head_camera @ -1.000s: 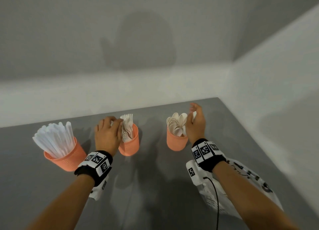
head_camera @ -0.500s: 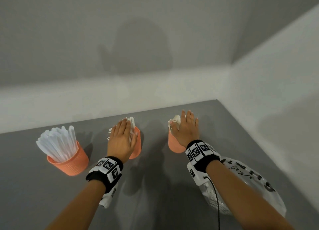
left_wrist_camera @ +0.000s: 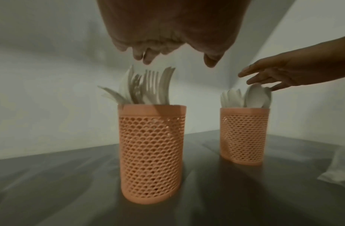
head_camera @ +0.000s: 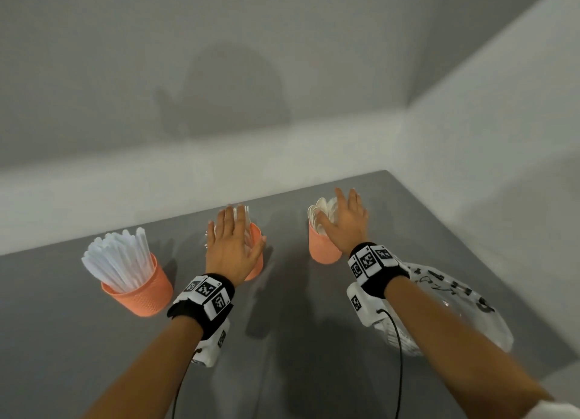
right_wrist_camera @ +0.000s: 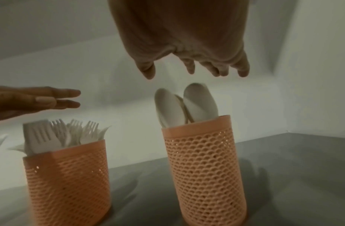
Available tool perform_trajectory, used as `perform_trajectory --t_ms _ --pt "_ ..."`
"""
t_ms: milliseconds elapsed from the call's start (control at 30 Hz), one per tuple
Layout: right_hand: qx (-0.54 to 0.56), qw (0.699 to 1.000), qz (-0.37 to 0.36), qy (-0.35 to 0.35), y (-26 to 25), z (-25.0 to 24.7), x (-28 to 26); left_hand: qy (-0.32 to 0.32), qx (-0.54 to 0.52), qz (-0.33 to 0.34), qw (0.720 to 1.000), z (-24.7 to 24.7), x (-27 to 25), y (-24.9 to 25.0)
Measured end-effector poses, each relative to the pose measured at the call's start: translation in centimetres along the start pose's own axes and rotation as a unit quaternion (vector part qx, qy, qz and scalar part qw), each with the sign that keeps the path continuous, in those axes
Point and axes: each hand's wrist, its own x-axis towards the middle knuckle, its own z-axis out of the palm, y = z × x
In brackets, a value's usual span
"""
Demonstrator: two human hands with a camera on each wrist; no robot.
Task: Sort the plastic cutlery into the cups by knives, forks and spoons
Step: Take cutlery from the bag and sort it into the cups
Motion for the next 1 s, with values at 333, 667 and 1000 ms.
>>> perform_trajectory --t_ms 333,667,1000 --pt "0.167 0.982 0.036 0.083 5.2 -7.5 -5.8 -0.001 -0.295 0.139 0.945 -0.4 -1.7 8.6" --pt "-0.094 0.971 0.125 -0.179 12.0 -10.4 -11.4 -0.148 -0.400 0.127 0.895 4.2 -5.0 16.4" --pt "-0.248 0.880 0.045 -0.403 15.5 -7.5 -12.2 -0.215 -0.305 0.003 0.928 8.9 -6.6 21.1"
